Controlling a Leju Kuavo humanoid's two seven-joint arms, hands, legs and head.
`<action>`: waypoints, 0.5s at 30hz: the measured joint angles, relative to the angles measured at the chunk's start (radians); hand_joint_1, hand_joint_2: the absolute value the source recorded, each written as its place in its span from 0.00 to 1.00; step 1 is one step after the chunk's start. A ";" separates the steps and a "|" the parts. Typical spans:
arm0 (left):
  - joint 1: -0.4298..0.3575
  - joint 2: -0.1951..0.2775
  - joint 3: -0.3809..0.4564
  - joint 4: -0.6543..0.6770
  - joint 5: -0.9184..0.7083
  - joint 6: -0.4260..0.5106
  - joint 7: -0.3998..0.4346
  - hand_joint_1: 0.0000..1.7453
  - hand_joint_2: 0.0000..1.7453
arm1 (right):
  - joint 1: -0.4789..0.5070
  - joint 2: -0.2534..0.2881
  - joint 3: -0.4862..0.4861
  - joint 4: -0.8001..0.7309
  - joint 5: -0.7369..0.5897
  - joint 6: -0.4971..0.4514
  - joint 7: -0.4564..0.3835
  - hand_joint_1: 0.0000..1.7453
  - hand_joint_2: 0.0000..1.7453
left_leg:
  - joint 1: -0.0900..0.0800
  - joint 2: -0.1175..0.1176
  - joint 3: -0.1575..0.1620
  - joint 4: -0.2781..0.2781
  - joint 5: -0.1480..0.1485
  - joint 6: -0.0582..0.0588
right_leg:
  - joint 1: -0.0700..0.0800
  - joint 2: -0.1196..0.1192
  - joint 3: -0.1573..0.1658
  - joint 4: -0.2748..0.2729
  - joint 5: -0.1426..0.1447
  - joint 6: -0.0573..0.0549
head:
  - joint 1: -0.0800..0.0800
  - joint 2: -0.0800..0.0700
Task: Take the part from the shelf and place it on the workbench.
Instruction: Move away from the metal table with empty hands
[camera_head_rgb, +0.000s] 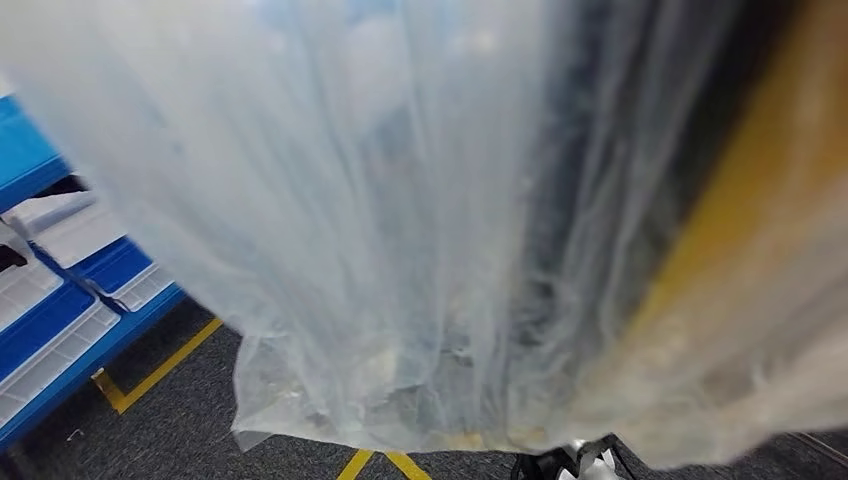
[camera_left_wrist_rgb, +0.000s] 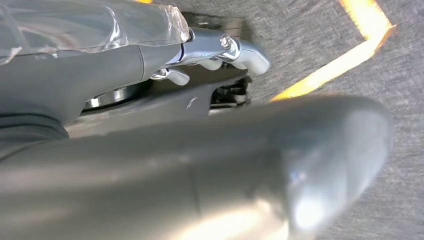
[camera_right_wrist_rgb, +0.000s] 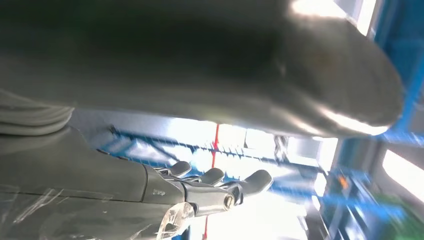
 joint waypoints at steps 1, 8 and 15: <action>-0.002 0.000 0.000 0.000 0.000 -0.001 0.000 0.00 0.00 | 0.001 -0.002 0.000 0.003 0.004 0.013 0.012 0.00 0.00 | 0.001 0.005 -0.024 0.047 -0.014 -0.001 | 0.001 -0.014 0.000 0.000 -0.002 0.000 | 0.000 0.000; -0.002 0.000 -0.001 0.000 0.000 -0.004 0.007 0.00 0.00 | 0.015 -0.021 0.001 0.037 0.009 0.058 0.065 0.00 0.00 | -0.022 0.089 0.121 -0.248 0.115 0.030 | 0.008 -0.094 0.019 -0.002 -0.017 0.017 | 0.001 0.000; 0.005 -0.001 -0.003 0.000 -0.003 -0.007 0.011 0.00 0.00 | 0.066 -0.050 -0.024 0.124 -0.050 0.057 0.056 0.00 0.00 | -0.008 0.002 0.139 -0.275 0.136 0.054 | 0.003 0.006 -0.066 0.202 -0.128 0.043 | 0.007 0.000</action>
